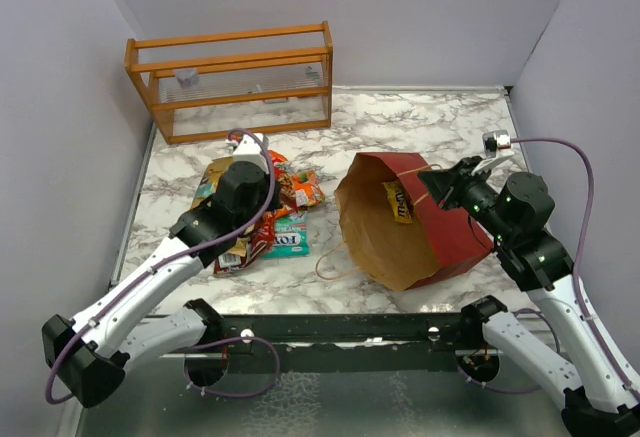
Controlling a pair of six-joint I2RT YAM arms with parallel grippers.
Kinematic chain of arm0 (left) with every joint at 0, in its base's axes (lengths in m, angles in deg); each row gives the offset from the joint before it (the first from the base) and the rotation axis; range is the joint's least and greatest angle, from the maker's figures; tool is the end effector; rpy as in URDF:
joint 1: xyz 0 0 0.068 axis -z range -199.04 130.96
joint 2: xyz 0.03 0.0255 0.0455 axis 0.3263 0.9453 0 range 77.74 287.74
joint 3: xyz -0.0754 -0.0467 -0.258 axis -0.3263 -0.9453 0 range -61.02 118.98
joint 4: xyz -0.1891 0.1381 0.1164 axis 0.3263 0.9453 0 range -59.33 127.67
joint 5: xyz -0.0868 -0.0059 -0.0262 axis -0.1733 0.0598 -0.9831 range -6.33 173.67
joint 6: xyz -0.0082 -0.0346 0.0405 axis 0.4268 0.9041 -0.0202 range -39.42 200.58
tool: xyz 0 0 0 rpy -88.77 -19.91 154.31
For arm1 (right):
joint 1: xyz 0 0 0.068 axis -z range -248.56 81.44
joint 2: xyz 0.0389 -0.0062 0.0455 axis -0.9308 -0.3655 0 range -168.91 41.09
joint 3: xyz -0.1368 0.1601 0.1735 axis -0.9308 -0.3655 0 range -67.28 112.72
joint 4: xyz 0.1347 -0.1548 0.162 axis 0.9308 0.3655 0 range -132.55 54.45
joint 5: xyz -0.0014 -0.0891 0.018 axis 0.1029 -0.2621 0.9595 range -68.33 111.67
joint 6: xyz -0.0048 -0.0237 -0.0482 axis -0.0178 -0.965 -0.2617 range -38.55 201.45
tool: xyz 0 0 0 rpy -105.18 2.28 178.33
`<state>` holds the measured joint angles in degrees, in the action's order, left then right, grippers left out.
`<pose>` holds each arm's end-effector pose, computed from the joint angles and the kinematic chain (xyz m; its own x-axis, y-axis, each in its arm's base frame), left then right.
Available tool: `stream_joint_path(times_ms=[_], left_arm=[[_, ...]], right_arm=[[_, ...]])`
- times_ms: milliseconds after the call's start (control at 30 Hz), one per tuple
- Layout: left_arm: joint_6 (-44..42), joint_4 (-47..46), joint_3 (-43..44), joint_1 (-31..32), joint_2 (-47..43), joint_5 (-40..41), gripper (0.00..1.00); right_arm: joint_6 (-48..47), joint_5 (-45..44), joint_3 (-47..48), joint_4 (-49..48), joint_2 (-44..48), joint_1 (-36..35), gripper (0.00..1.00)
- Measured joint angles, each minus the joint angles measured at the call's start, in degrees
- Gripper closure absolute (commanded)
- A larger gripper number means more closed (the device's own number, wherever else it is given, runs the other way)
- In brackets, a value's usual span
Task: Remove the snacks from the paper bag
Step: Place the snack at the center of the board.
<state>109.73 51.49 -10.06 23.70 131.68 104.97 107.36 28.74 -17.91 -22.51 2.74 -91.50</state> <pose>0.1634 -0.1333 0.3309 -0.4478 -0.2039 -0.8706 0.1948 0.9280 -0.3176 0.1363 0.0625 0.3659 -0.3476 0.3237 -0.8800 -0.3855 0.8062 0.4488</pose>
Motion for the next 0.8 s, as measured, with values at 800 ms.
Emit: stream_joint_path(times_ms=[800], left_arm=[[12.22,-12.28,-23.69,-28.44,-2.62,-20.85,0.73]], right_arm=[[0.2,-0.68,0.15,2.27,0.04,0.0,0.98]])
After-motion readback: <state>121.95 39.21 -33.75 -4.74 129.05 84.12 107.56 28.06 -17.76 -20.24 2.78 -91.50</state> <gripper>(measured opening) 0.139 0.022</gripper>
